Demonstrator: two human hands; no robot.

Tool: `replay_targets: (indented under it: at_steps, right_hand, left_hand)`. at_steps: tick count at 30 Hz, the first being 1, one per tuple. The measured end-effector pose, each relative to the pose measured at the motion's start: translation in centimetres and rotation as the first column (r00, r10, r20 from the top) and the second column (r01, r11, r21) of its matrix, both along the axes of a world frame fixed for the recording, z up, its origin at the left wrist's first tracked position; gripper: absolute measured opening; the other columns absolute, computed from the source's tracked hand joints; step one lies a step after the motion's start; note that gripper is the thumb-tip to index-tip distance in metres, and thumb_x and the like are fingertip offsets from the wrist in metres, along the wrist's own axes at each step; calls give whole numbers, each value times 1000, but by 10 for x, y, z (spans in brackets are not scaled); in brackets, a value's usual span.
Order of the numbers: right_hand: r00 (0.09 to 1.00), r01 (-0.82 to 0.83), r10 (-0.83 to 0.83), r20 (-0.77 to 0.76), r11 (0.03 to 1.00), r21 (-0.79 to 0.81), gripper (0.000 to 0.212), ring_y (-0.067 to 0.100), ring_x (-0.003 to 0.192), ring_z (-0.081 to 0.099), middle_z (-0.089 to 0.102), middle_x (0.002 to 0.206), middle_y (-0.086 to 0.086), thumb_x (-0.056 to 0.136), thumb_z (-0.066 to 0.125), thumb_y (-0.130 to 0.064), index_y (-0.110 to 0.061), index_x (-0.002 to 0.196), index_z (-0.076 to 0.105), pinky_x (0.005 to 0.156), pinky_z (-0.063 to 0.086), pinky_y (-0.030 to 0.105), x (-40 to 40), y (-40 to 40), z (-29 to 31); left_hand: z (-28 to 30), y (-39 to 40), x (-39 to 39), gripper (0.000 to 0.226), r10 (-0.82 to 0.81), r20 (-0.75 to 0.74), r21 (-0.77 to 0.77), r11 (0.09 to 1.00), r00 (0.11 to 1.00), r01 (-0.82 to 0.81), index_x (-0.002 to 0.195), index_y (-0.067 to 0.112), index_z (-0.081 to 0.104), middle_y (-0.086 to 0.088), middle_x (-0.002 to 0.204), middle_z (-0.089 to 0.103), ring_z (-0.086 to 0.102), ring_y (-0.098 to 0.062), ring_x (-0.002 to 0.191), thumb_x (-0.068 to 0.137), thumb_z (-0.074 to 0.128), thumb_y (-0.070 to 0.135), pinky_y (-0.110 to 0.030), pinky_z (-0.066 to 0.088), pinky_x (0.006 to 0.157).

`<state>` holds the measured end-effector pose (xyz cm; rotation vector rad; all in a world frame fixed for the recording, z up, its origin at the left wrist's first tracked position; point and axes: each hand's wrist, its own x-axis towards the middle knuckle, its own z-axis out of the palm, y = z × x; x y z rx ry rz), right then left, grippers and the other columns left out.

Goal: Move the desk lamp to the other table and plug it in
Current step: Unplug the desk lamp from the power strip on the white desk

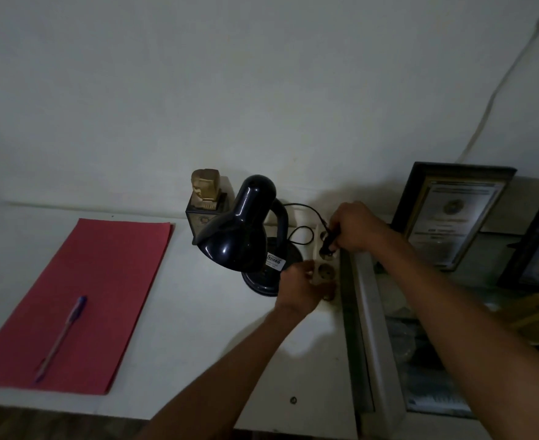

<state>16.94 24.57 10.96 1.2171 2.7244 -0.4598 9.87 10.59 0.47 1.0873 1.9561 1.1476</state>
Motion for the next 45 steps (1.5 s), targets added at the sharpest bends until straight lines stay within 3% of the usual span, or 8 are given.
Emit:
replay_targets:
  at_steps: [6,9,15,20,24,32,39,45]
  right_hand:
    - [979,-10,-38,-199,972,-236,37,11,88,72,77,94,-1,71,92,-22,-18,105,80,79,53,23,28,-19,9]
    - [973,-65,-19,-229,934,-352,29,0,85,71,77,91,-10,76,89,-22,-23,103,80,82,56,22,30,-37,1]
    - [969,14,-130,-209,876,-482,22,13,91,72,75,96,2,78,87,-21,-24,96,73,92,57,33,24,-60,-31]
    - [930,85,-262,-257,836,-542,16,19,99,72,75,97,5,80,85,-14,-21,86,72,97,55,35,22,-64,-41]
    - [949,83,-214,-230,877,-473,17,9,88,68,75,104,4,86,78,-16,-17,103,78,70,48,11,20,-54,-31]
    - [770,160,-367,-522,903,-399,24,20,97,71,77,106,9,87,76,-12,-12,111,78,83,52,22,3,-17,36]
    - [534,69,-559,-634,776,-626,37,7,73,58,68,85,-5,84,81,-28,-25,120,71,61,45,22,-33,-10,83]
    - [455,-46,-585,-671,737,-675,34,8,88,66,74,97,-8,83,81,-30,-34,114,68,66,47,24,-72,-34,95]
  left_hand:
    - [3,-47,-37,21,80,40,205,975,996,-86,112,9,71,-2,104,73,67,-12,97,97,58,14,-21,51,86]
    - [8,-61,-38,28,59,268,194,974,962,-114,119,11,70,-6,114,72,65,-16,110,100,54,23,-30,51,96]
    - [10,-65,-25,26,-8,289,175,984,957,-44,119,14,72,10,101,76,69,-2,98,94,63,18,-15,51,84]
    - [10,-61,-23,36,20,314,186,979,949,-82,120,0,67,-19,112,72,70,-31,106,85,71,-2,-39,54,97]
    - [22,-64,-11,40,31,71,193,980,997,-44,128,9,64,-6,116,73,69,-15,108,89,70,13,-35,53,99]
    - [122,-20,-4,45,56,-27,263,964,998,-47,137,8,49,17,104,60,53,25,88,93,58,6,1,43,70]
    - [231,18,-60,41,141,-42,126,983,989,-135,102,-3,73,-12,102,73,68,-22,96,94,60,36,-33,54,91]
    - [253,8,-118,40,173,61,78,981,983,-178,113,-5,67,-18,113,72,72,-24,99,85,75,22,-36,60,85]
